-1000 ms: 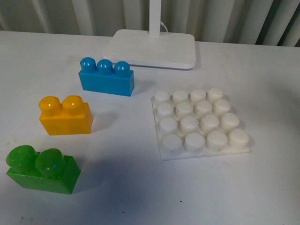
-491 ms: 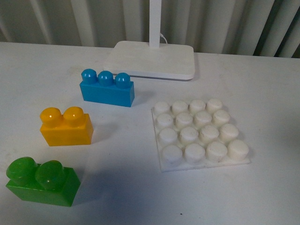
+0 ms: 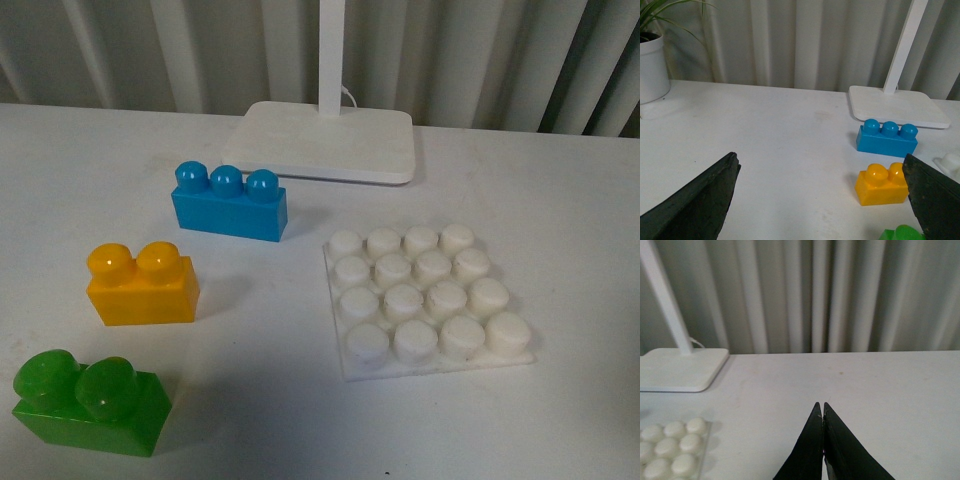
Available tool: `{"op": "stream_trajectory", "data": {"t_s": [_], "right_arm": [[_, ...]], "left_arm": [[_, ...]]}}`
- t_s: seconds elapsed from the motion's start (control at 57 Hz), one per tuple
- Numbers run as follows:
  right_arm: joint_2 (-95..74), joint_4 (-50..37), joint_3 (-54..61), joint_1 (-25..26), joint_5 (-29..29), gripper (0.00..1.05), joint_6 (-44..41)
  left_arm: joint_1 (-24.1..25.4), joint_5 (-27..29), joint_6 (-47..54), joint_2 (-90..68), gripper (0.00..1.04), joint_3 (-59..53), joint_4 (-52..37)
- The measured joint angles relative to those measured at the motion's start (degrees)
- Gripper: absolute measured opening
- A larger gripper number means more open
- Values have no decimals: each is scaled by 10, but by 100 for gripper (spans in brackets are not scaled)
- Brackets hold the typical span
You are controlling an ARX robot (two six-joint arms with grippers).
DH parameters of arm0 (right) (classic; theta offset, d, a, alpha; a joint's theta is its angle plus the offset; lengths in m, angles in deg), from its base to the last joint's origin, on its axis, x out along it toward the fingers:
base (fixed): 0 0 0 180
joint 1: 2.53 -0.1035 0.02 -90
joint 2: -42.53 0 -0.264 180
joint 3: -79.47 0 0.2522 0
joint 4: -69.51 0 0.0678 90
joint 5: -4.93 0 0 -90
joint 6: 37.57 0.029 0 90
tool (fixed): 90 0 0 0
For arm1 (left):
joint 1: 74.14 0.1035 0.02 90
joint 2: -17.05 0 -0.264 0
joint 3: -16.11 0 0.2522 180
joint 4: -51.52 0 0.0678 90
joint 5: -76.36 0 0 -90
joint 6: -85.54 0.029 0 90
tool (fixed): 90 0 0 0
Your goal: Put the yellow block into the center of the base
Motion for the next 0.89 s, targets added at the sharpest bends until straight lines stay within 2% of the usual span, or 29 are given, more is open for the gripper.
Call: {"op": "stream_trajectory", "data": {"t_s": [0.684, 0.789, 0.895], "right_arm": [[116, 62, 45, -3, -5, 1, 0], [190, 157, 44, -3, -5, 1, 0], [212, 161, 44, -3, -5, 1, 0]], "left_arm": [[0, 0, 0, 0, 98, 0, 0], [0, 0, 0, 0, 98, 0, 0], [0, 0, 0, 0, 98, 0, 0]]}}
